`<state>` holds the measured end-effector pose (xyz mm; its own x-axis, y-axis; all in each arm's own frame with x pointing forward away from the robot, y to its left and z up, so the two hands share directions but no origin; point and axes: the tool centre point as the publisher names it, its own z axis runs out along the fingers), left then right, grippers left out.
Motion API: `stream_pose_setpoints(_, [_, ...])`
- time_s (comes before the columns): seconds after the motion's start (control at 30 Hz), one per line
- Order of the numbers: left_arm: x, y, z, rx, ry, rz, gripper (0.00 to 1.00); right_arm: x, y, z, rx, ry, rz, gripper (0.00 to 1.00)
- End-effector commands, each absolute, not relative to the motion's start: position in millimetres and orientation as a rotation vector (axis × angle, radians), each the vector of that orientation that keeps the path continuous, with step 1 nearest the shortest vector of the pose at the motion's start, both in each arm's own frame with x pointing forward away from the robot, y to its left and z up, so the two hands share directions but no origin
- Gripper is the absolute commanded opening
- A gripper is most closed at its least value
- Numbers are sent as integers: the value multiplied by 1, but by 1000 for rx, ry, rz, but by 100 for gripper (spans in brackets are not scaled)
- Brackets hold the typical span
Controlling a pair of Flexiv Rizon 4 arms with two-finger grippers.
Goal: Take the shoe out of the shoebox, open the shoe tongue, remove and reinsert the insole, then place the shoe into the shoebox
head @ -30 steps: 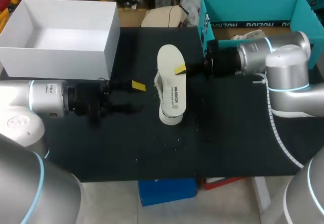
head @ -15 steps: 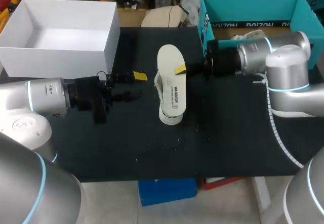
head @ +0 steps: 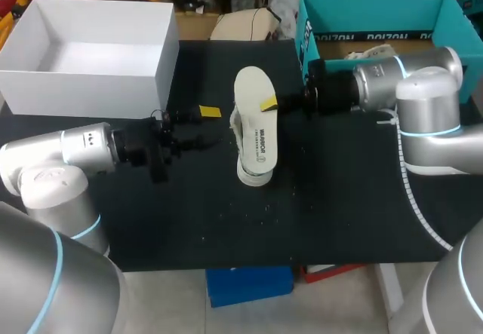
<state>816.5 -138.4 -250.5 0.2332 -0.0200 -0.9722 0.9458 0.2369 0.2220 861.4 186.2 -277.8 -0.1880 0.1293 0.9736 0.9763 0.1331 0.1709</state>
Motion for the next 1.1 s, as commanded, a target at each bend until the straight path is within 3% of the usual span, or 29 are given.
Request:
stream_pose_setpoints(0.03, [832, -152, -260, 1104, 1094, -909, 87, 861, 187, -278, -1131, -1504, -1178, 0])
stream_pose_setpoints(0.1, [836, -158, -263, 1101, 1093, -918, 69, 861, 187, -278, -1131, -1504, -1178, 0])
stream_pose_setpoints(0.13, [837, -161, -265, 1101, 1093, -920, 66, 861, 187, -278, -1131, -1504, -1178, 0])
stream_pose_setpoints(0.27, [843, -174, -268, 1107, 1087, -934, 60, 861, 187, -278, -1131, -1504, -1178, 0])
stream_pose_setpoints(0.5, [847, -197, -277, 1121, 1080, -964, 60, 861, 187, -278, -1131, -1504, -1178, 0])
stream_pose_setpoints(0.63, [848, -205, -278, 1126, 1078, -972, 45, 861, 187, -278, -1131, -1504, -1178, 0])
stream_pose_setpoints(0.97, [851, -214, -279, 1140, 1075, -985, 42, 861, 187, -278, -1131, -1504, -1178, 0])
stream_pose_setpoints(1.1, [853, -216, -278, 1155, 1076, -990, 31, 861, 187, -278, -1131, -1504, -1178, 0])
